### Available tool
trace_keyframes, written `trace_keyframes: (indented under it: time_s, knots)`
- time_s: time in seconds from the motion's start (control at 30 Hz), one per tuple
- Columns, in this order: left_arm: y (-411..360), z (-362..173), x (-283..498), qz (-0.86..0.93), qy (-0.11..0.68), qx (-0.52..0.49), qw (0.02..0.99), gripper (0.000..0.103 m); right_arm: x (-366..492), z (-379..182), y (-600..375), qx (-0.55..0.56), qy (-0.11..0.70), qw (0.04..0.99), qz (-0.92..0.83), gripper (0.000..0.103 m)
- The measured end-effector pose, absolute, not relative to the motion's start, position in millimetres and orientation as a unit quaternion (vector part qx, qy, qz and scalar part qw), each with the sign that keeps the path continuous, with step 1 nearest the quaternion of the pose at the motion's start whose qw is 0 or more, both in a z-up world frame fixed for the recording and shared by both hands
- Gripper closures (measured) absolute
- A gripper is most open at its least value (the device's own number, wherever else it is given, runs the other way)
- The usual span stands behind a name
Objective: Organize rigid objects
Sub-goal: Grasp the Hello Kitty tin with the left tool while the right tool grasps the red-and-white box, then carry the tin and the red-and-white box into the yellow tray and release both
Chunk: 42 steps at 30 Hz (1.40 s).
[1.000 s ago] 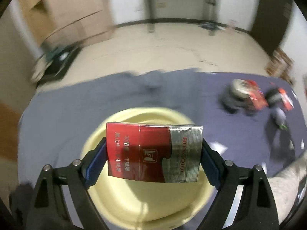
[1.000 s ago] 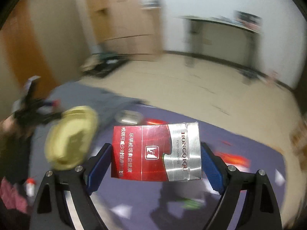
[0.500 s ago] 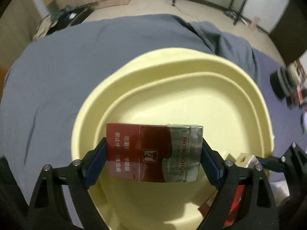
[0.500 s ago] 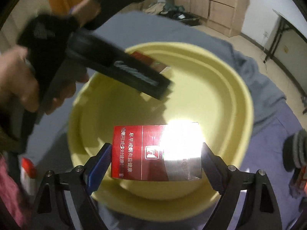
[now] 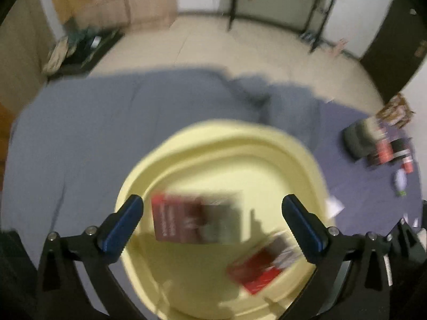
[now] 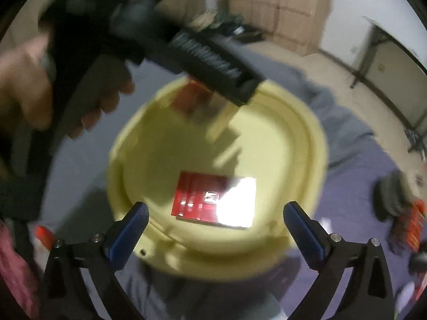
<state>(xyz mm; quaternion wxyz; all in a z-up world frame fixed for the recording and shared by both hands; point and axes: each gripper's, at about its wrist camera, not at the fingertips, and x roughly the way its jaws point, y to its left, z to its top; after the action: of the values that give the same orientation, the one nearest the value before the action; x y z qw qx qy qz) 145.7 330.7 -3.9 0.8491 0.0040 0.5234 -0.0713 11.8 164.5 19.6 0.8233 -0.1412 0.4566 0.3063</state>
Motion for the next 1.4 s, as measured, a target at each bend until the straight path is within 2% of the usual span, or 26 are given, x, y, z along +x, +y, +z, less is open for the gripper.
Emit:
trace_keyframes:
  time_s: [0.17,0.27,0.37,0.47,0.63,0.93,0.97,1.03,1.07,1.1,1.13,1.17,1.23,1.4]
  knots:
    - [243.2,40.5,145.1,-0.126,0.486,0.026,0.865,0.000,21.7,97.1,33.1,-0.040,0.426,0.872,0.240,0.000]
    - [180.3,47.8,146.9,-0.156,0.471,0.054,0.867,0.000,24.0,112.6,-63.9,-0.011,0.409,0.899,0.156,0.000]
    - [124.6,42.2,155.5,-0.178,0.462,0.085,0.864,0.000,26.4,92.4,-160.0,-0.042,0.410,0.910,0.039,0.000]
    - [83.0,19.2,165.5,-0.176,0.471,0.120,0.856,0.000,33.3,47.6,-239.2,-0.008,0.446,0.895,-0.027,0.000]
    - [52.4,-17.7,181.8,-0.158,0.481,0.159,0.847,0.003,34.8,-0.7,-277.6,0.032,0.458,0.888,-0.041,0.000]
    - [46.8,-52.4,206.2,-0.148,0.499,0.176,0.836,0.005,53.5,-27.7,-279.3,0.038,0.458,0.888,-0.021,0.000]
    - [48.3,-52.7,207.6,-0.147,0.497,0.168,0.838,0.007,55.7,-29.4,-277.4,0.034,0.459,0.888,-0.022,0.000]
    - [49.4,-51.6,208.0,-0.156,0.492,0.157,0.842,0.018,60.7,-38.8,-278.5,0.032,0.459,0.887,-0.026,0.001]
    - [49.8,-52.1,207.9,-0.159,0.490,0.153,0.844,0.027,62.3,-33.4,-285.8,0.031,0.458,0.888,-0.032,0.003]
    - [50.1,-53.6,207.8,-0.165,0.492,0.144,0.842,0.040,66.3,-32.9,-289.0,0.034,0.456,0.889,-0.039,0.010]
    - [50.3,-56.9,207.9,-0.172,0.502,0.131,0.837,0.047,68.3,-33.5,-292.5,0.039,0.451,0.890,-0.049,0.021]
    - [50.8,-58.1,207.4,-0.172,0.504,0.128,0.837,0.046,70.3,-34.1,-296.6,0.043,0.447,0.892,-0.055,0.026]
    - [49.5,-55.8,202.5,-0.174,0.494,0.132,0.842,0.047,68.8,-36.8,-300.1,0.045,0.439,0.896,-0.054,0.046]
    - [54.5,-39.9,189.9,-0.187,0.485,0.112,0.847,0.047,57.3,-43.2,-306.4,0.065,0.428,0.900,-0.047,0.047]
